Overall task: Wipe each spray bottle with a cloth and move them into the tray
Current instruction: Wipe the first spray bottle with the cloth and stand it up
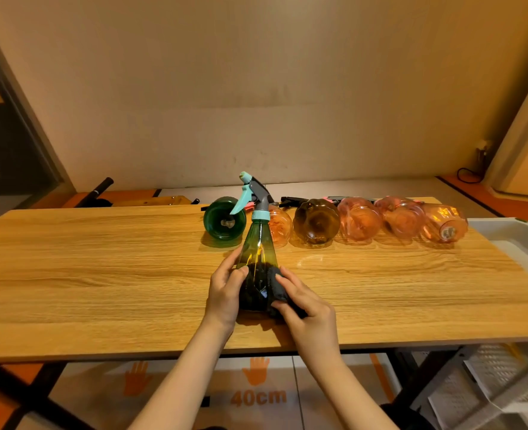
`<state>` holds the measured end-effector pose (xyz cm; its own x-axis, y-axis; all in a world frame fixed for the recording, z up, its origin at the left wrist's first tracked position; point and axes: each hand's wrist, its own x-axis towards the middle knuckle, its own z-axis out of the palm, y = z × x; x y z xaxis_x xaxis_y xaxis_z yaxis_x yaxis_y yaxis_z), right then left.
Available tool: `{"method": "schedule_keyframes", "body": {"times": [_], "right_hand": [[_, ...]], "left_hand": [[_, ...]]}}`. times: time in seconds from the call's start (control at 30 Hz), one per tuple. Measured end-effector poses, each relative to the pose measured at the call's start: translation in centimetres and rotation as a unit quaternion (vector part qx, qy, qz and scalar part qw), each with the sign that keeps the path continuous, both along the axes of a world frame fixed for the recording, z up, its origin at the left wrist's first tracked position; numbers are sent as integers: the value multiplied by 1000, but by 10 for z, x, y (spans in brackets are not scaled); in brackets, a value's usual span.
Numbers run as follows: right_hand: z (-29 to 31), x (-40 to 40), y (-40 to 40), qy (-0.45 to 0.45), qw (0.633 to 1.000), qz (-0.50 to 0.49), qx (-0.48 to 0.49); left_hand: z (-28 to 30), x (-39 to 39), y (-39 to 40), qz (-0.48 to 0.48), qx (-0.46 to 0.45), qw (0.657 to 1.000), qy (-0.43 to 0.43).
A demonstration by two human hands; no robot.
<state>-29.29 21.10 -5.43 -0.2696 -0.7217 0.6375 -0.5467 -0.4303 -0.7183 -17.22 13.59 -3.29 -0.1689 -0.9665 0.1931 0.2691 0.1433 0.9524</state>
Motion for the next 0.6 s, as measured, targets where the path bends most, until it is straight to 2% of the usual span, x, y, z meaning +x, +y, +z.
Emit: {"method": "schedule_keyframes", "body": {"times": [0.2,0.6], "right_hand": [[3,0,-4,-36,999,11,23],[21,-5,-19,-91,995,22,23]], "left_hand": [[-3,2,-1,-36,8,999,-10],[3,2,4,-89,-58,992,-68]]}}
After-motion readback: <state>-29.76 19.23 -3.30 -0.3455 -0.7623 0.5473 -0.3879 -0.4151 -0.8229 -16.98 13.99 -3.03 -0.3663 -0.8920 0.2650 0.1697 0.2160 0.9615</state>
